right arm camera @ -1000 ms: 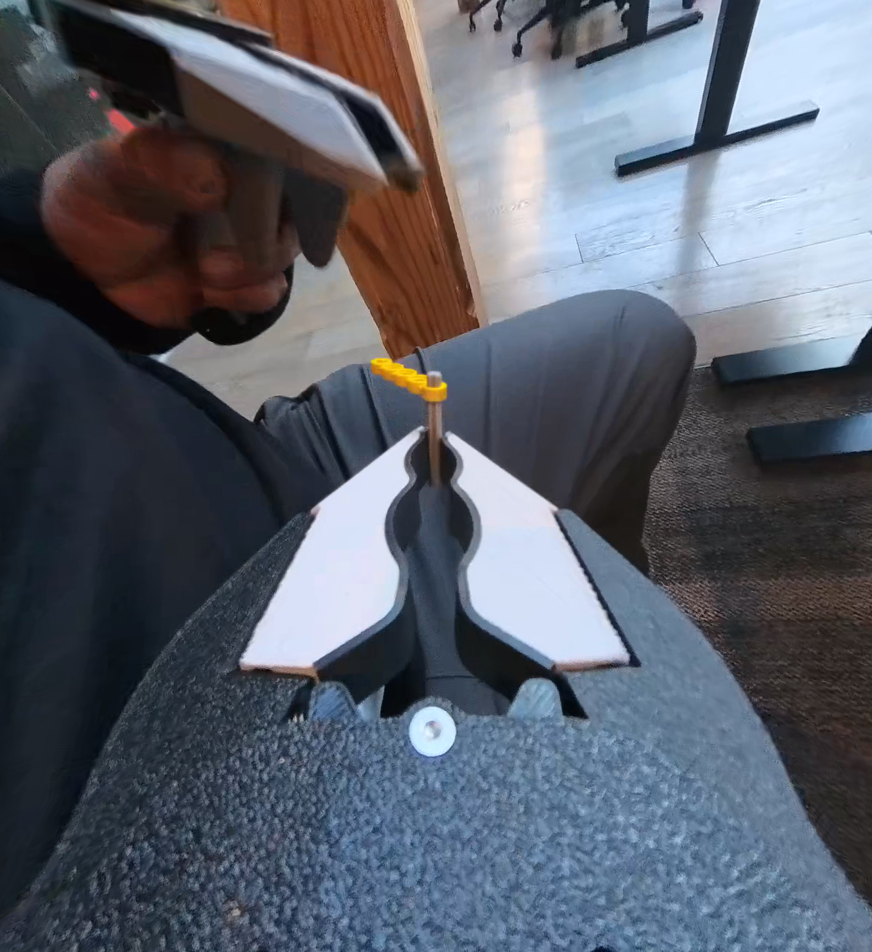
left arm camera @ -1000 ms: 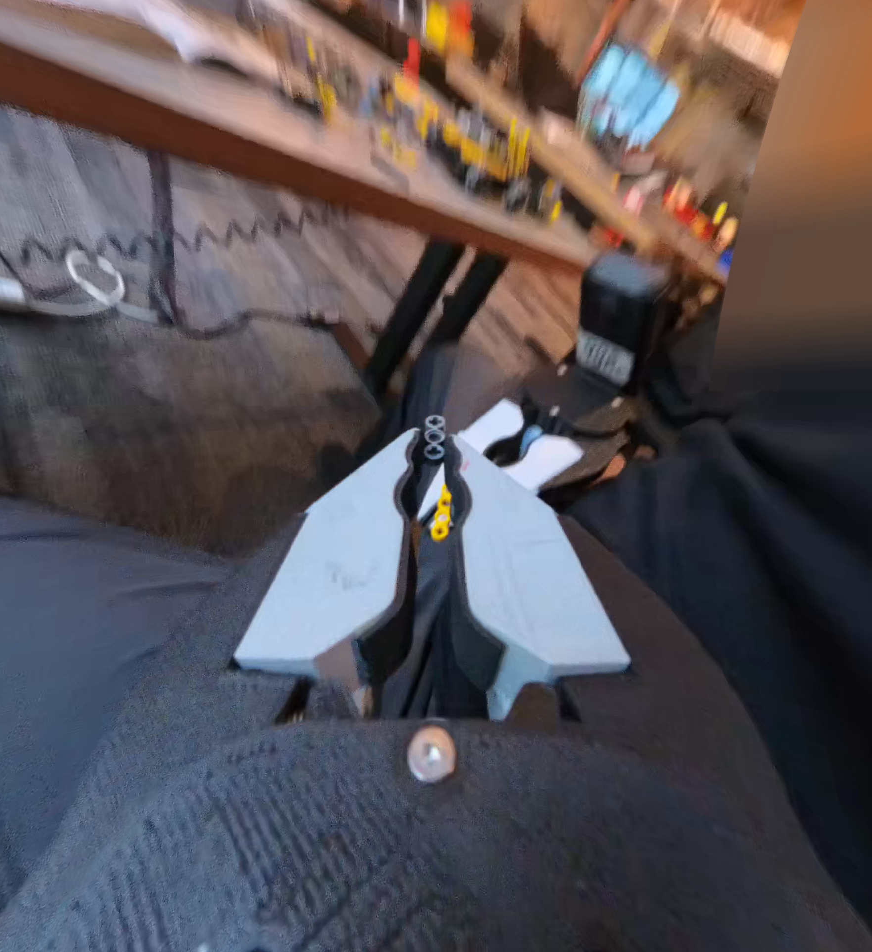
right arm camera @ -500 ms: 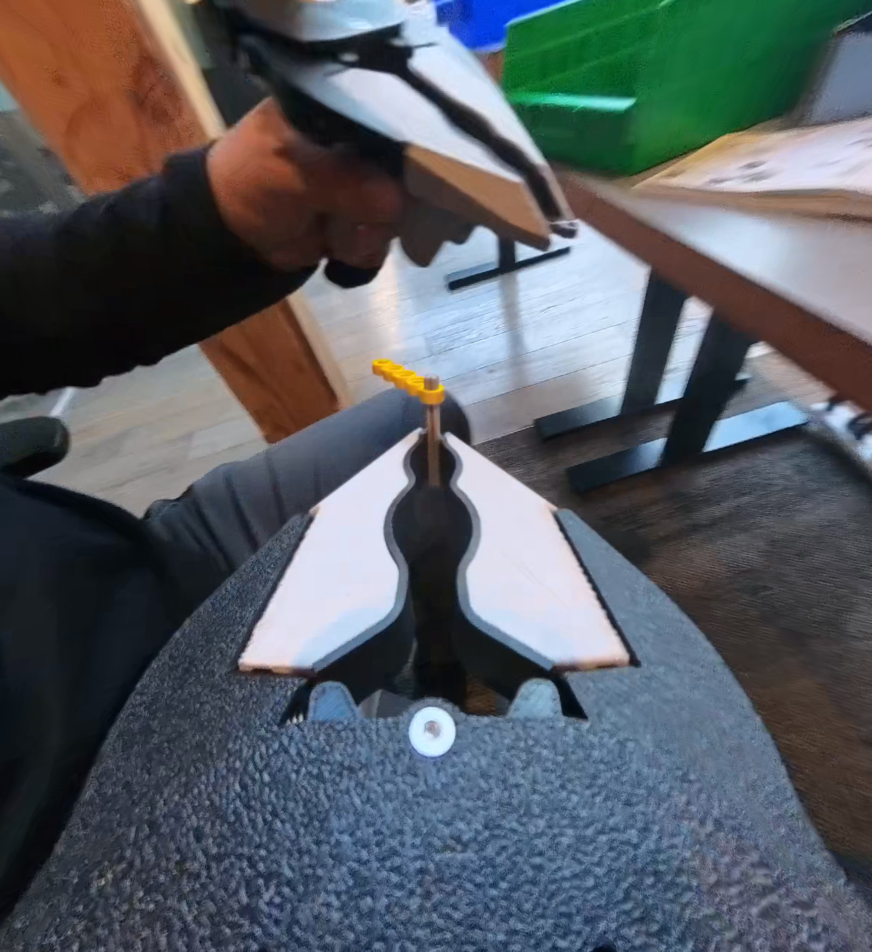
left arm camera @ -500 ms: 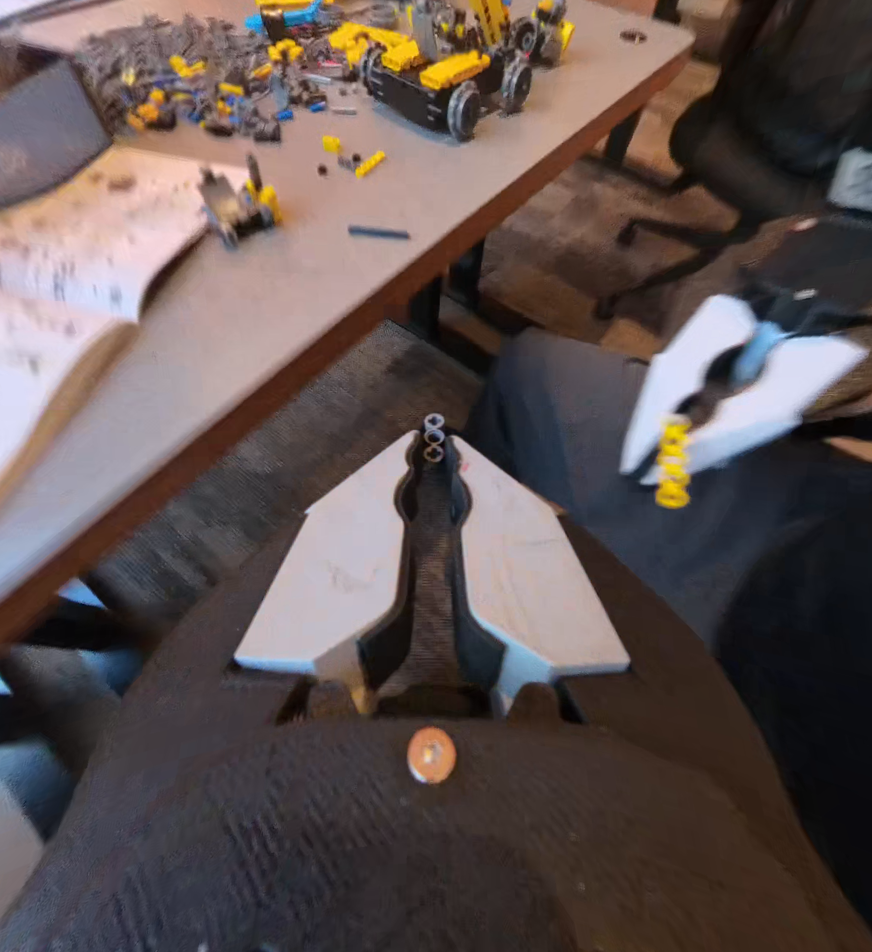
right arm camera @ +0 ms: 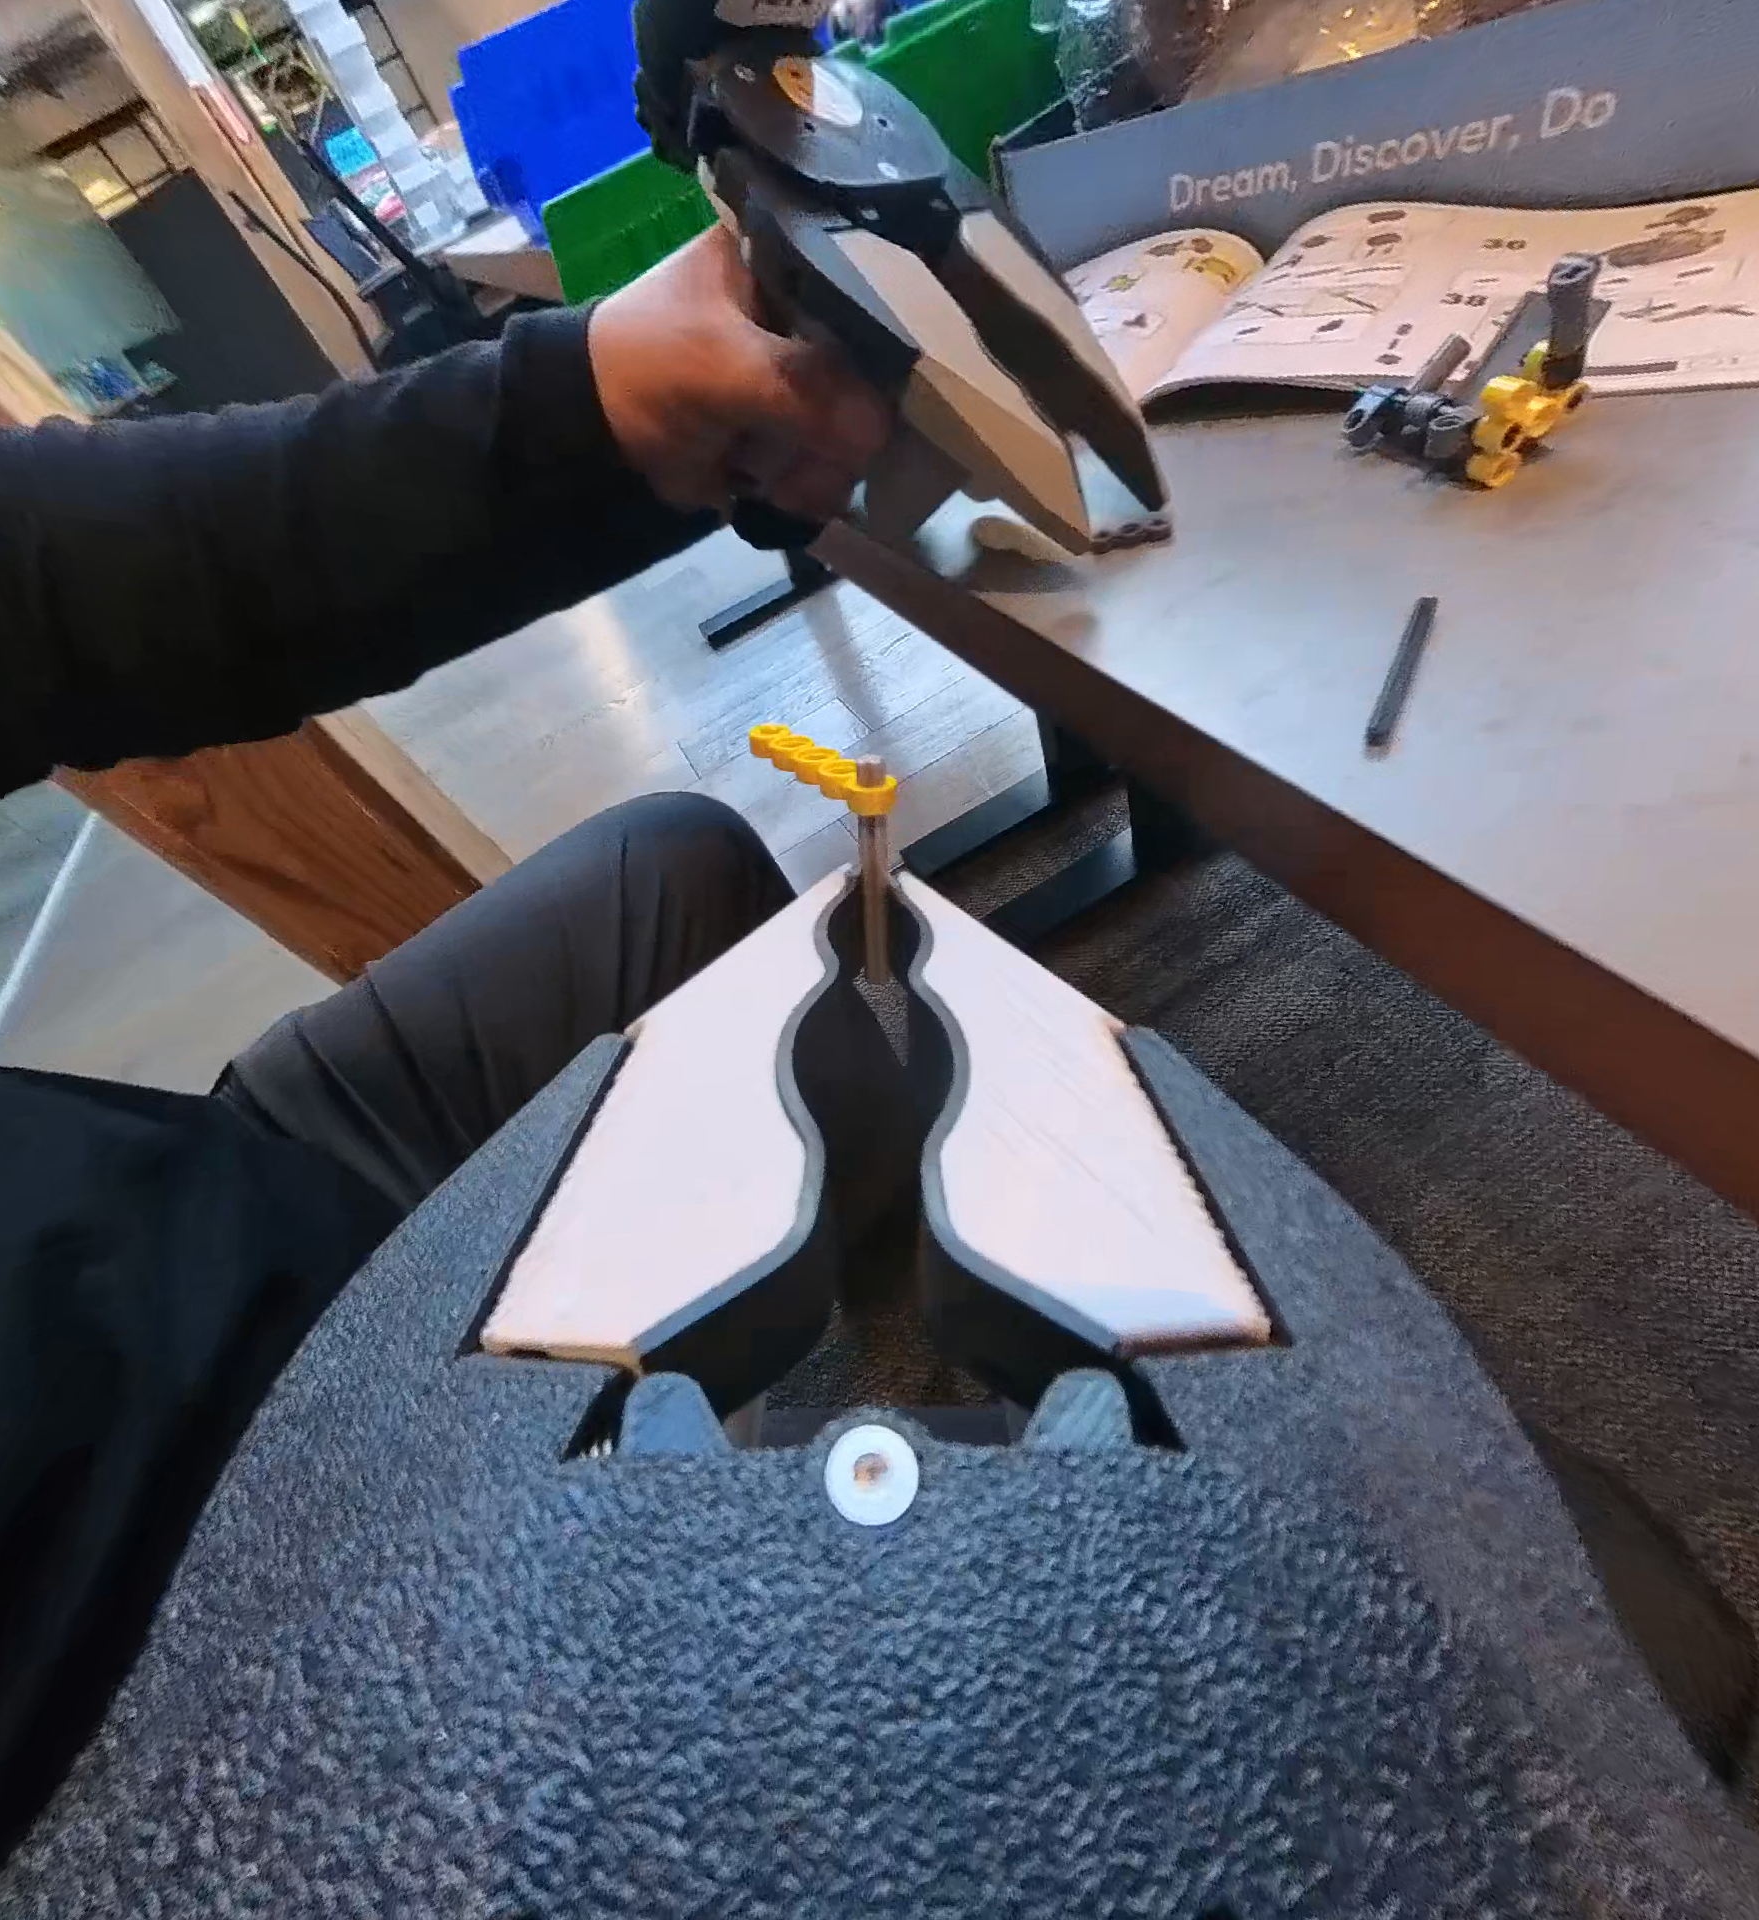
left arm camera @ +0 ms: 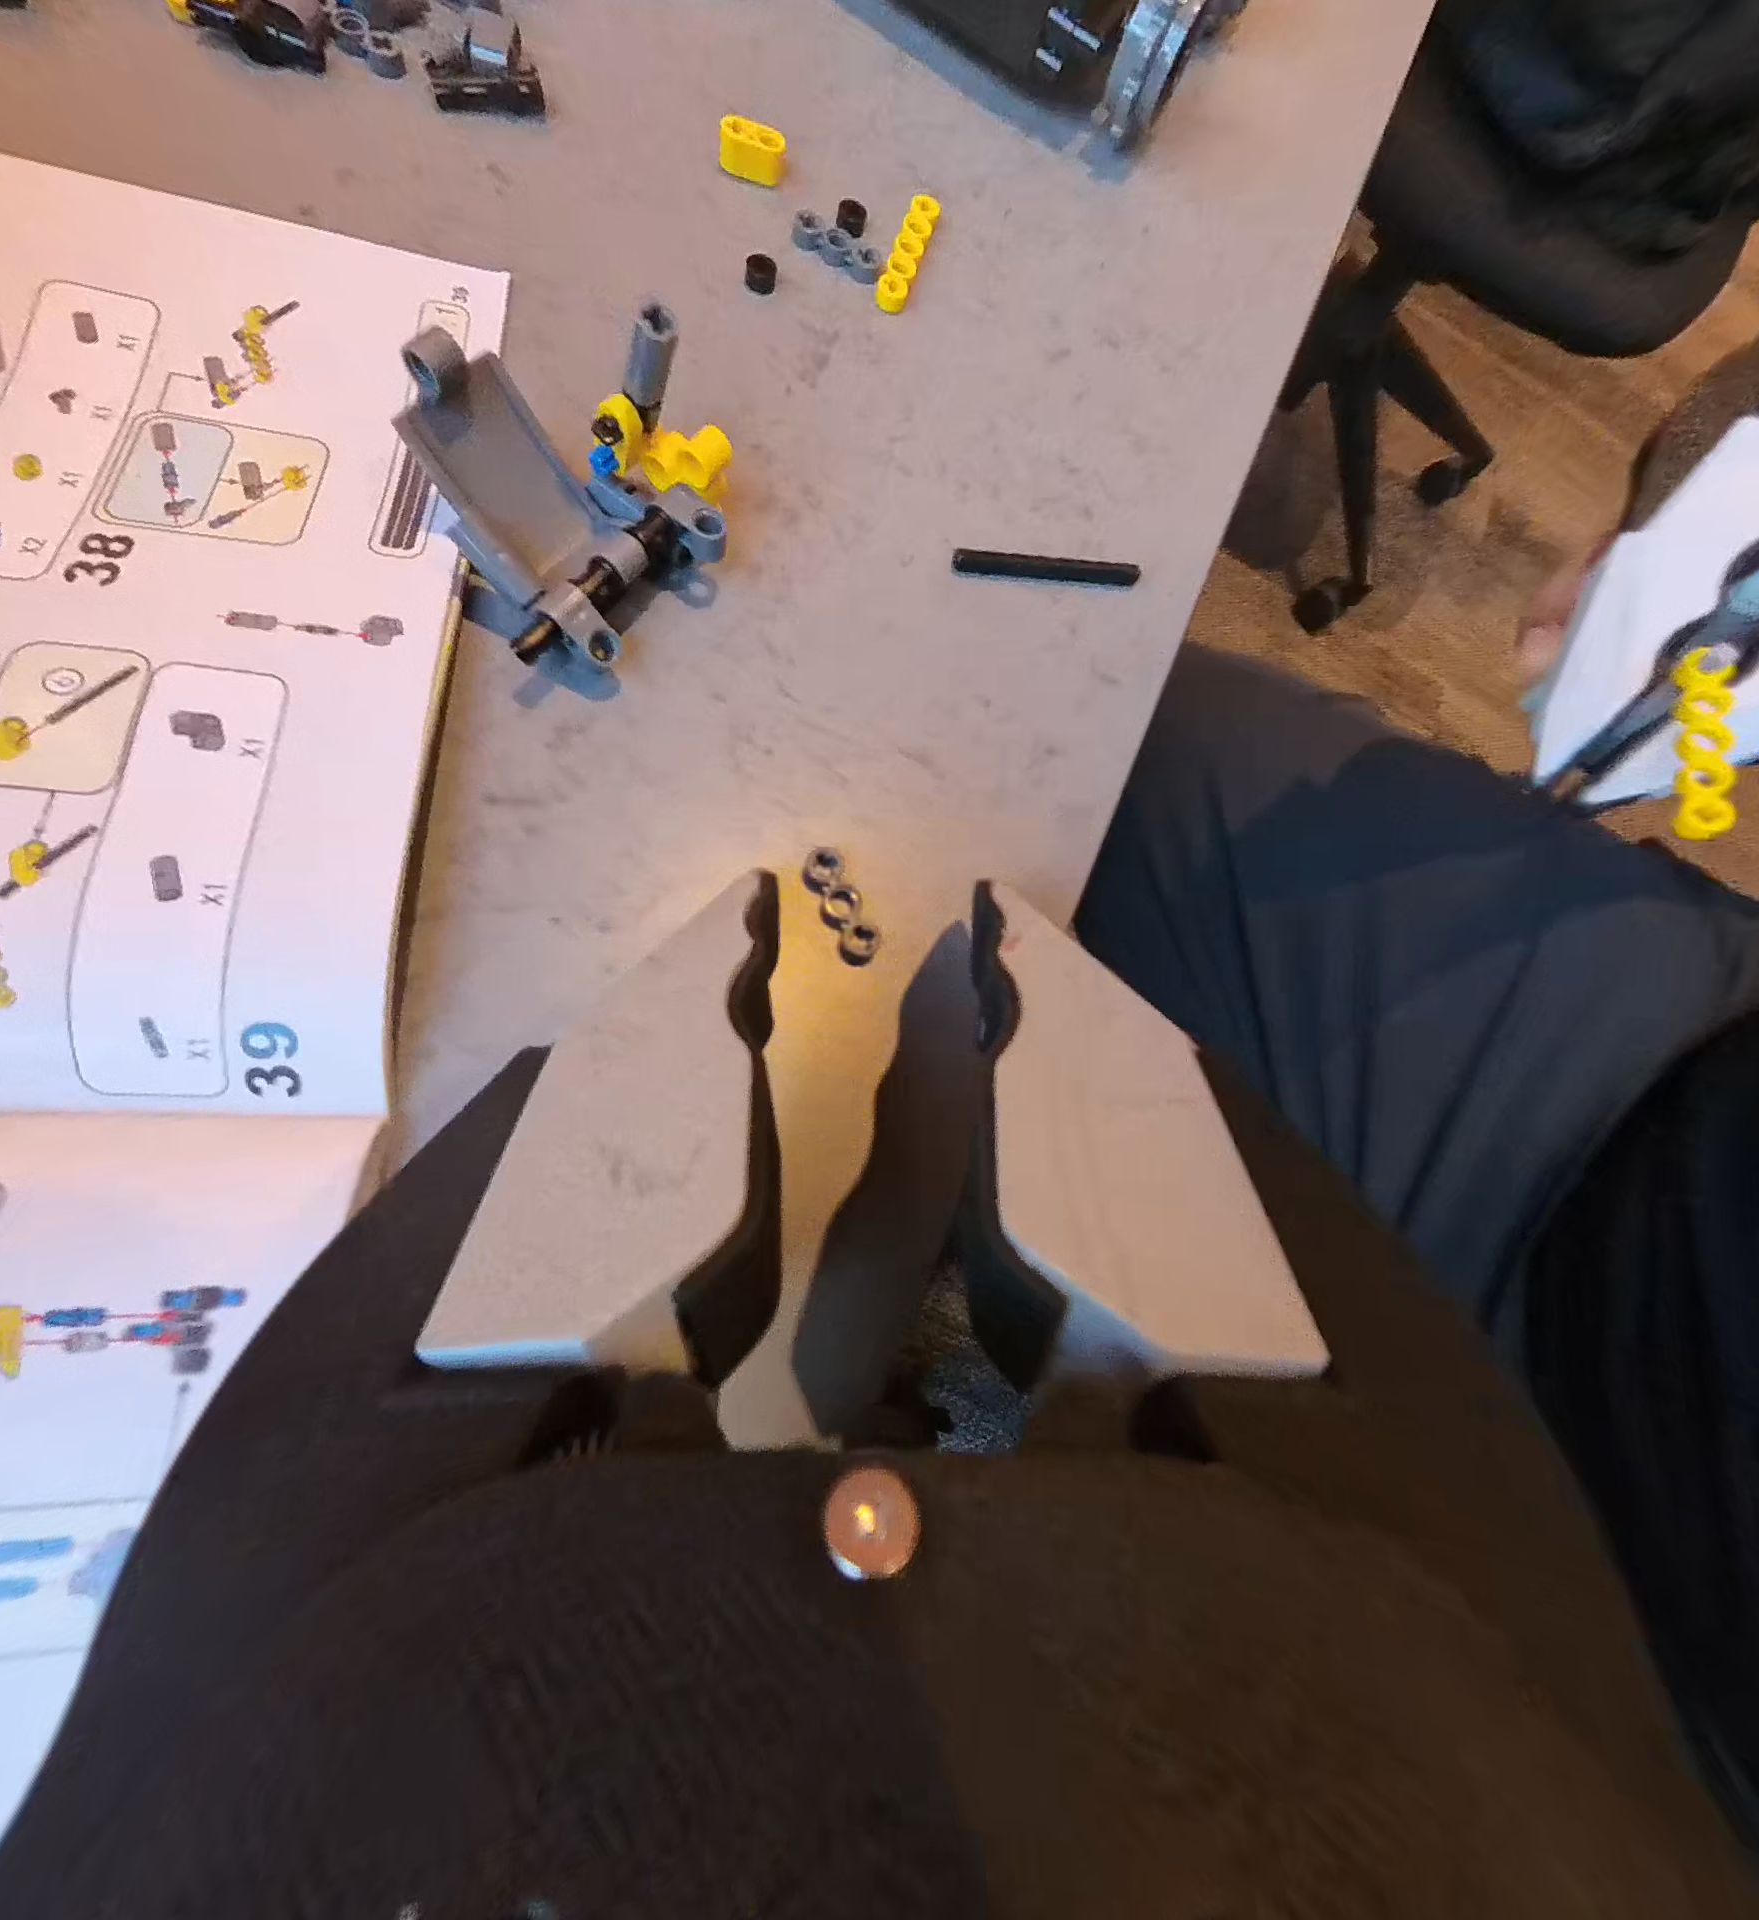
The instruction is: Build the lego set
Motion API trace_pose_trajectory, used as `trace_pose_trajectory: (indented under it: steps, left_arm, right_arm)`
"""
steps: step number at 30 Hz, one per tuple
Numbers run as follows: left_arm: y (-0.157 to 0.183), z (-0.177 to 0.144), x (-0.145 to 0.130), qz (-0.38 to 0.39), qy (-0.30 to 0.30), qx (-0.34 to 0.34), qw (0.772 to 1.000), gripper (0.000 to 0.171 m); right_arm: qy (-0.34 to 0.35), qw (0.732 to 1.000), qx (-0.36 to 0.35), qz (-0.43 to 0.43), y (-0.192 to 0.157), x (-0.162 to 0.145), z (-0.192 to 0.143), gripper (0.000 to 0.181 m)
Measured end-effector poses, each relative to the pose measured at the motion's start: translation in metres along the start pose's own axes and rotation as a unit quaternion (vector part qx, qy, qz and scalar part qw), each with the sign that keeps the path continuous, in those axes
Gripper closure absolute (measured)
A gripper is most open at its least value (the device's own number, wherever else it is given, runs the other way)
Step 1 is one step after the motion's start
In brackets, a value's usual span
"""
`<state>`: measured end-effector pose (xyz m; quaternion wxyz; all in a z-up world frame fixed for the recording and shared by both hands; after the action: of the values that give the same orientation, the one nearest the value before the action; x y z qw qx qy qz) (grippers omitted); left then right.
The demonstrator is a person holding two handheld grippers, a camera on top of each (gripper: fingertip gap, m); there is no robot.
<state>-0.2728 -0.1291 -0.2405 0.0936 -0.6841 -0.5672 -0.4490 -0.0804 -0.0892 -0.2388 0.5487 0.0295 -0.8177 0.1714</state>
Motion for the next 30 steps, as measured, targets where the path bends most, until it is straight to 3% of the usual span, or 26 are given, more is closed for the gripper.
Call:
trace_pose_trajectory:
  steps: [4, 7, 9, 13, 15, 16, 20, 21, 25, 30]
  left_arm:
    - [-0.003, -0.014, 0.004, 0.018, -0.015, 0.030, 0.999, 0.127]
    - [0.030, -0.026, 0.015, 0.055, -0.011, 0.035, 0.998, 0.128]
    - [0.068, -0.013, 0.022, 0.084, 0.001, 0.004, 0.996, 0.131]
    - [0.098, 0.035, 0.001, 0.159, -0.102, 0.056, 0.980, 0.132]
    - [0.097, 0.048, -0.009, 0.211, -0.142, 0.118, 0.960, 0.142]
    - [0.096, 0.052, -0.013, 0.233, -0.160, 0.143, 0.949, 0.140]
    - [0.098, 0.063, -0.038, 0.274, -0.210, 0.171, 0.923, 0.148]
    - [0.097, 0.061, -0.045, 0.267, -0.220, 0.178, 0.921, 0.162]
    - [0.104, 0.063, -0.063, 0.233, -0.203, 0.157, 0.938, 0.163]
    - [0.090, 0.063, -0.068, 0.258, -0.214, 0.266, 0.904, 0.168]
  right_arm:
    - [-0.026, 0.999, -0.014, -0.010, 0.017, -0.002, 0.017, 0.178]
    - [-0.051, 0.999, -0.002, -0.005, 0.024, 0.005, 0.030, 0.179]
    - [-0.068, 0.998, 0.005, -0.003, 0.025, 0.010, 0.040, 0.179]
    - [-0.099, 0.994, 0.039, 0.034, 0.016, 0.009, 0.057, 0.180]
    - [-0.116, 0.991, 0.051, 0.052, 0.011, 0.003, 0.062, 0.180]
    - [-0.130, 0.989, 0.045, 0.049, 0.011, -0.003, 0.064, 0.180]
    - [-0.181, 0.981, 0.061, 0.032, 0.008, -0.026, 0.068, 0.179]
    - [-0.198, 0.977, 0.070, 0.019, 0.004, -0.032, 0.068, 0.179]
    - [-0.226, 0.971, 0.079, -0.010, -0.008, -0.046, 0.068, 0.179]
    - [-0.242, 0.967, 0.059, -0.044, -0.008, -0.050, 0.085, 0.179]
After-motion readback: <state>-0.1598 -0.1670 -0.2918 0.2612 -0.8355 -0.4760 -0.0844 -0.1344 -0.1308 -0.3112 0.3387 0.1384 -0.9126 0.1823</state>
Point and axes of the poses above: each gripper's, where its closed fingertips meet, z out along the fingers, x out of its top, y = z × x across the jaws, the point moved 4 cm from there along -z, back along the fingers, and after that the axes turned 13 degrees about -x, right-handed, at the moved point
